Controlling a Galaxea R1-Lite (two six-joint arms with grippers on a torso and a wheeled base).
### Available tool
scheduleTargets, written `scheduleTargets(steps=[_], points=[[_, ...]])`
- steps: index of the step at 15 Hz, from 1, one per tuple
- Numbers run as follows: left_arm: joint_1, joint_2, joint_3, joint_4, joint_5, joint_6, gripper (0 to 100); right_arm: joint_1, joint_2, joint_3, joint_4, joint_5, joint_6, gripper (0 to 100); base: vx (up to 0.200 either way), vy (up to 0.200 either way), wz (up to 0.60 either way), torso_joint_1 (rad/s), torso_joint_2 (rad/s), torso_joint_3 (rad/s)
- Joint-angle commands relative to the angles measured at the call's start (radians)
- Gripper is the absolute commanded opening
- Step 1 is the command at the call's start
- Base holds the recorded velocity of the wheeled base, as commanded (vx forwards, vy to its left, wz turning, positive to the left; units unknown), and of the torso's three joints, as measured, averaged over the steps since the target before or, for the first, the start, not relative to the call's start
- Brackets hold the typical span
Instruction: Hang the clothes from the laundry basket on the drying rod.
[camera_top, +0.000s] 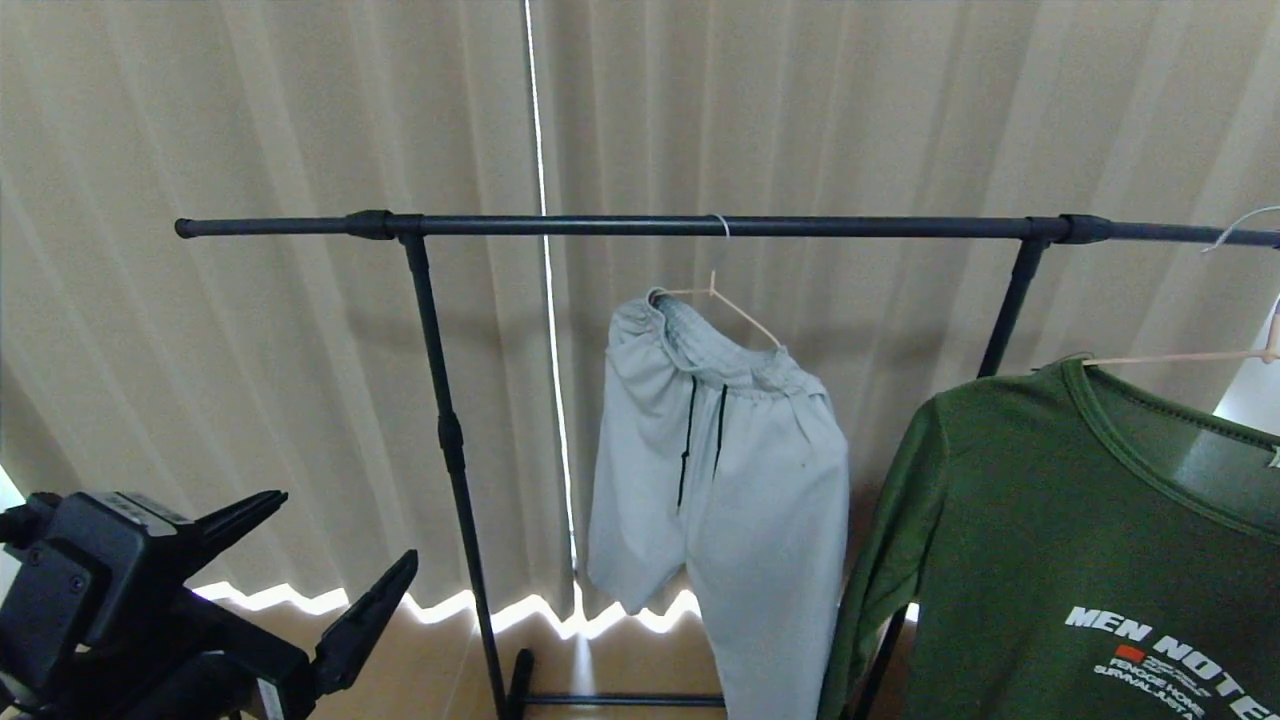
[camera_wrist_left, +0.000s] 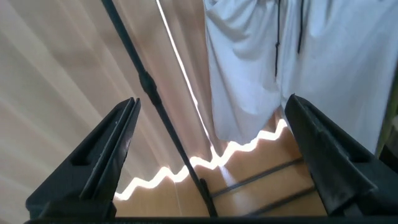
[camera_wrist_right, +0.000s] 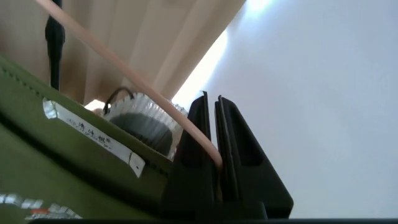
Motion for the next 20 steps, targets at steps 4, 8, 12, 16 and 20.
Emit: scheduleTargets(steps=[4, 8, 12, 16, 20], points=[[0.0, 0.002, 0.003, 0.0, 0.0, 0.002, 100, 0.006, 0.008, 0.008, 0.0, 0.002, 0.007, 0, 0.2, 0.0, 0.0, 0.001, 0.01, 0.004], [-0.001, 0.002, 0.009, 0.001, 0.0, 0.003, 100, 0.033, 0.063, 0.008, -0.039, 0.005, 0.027, 0, 0.2, 0.0, 0.0, 0.002, 0.0, 0.004], [0.0, 0.002, 0.011, 0.001, 0.002, 0.005, 100, 0.093, 0.215, 0.001, -0.175, 0.002, 0.058, 0, 0.0, 0.0, 0.0, 0.0, 0.0, 0.0], [0.0, 0.0, 0.011, 0.001, 0.002, 0.005, 100, 0.09, 0.434, -0.03, -0.39, -0.016, 0.058, 0, 0.0, 0.0, 0.0, 0.0, 0.0, 0.0], [0.0, -0.001, 0.011, 0.001, 0.002, 0.005, 100, 0.09, 0.543, -0.072, -0.43, -0.062, 0.058, 0, 0.0, 0.0, 0.0, 0.0, 0.0, 0.0]])
